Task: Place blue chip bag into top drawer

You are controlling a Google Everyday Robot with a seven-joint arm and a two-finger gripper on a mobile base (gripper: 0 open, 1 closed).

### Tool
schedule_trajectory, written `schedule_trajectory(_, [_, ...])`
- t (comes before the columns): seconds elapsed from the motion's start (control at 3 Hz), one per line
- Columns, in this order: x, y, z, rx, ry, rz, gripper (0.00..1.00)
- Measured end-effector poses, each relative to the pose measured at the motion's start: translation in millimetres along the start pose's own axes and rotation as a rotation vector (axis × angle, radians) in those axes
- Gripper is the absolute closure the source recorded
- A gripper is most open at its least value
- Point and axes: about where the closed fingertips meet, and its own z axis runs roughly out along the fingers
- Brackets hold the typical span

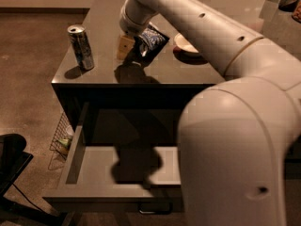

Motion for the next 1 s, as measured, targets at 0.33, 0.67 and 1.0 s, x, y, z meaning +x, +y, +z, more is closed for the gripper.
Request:
schedule_trajectory(0.33, [9.6,-8.7,29.0,-0.005,0.051,-0.017,0.18])
schedule_trajectory(0.67, [10.9,-8.6,34.5,-0.008,0.056,-0.018,0.42])
schedule_trajectory(1.0, [11.3,-6.3,38.6,-0.014,0.058,-0.018,0.72])
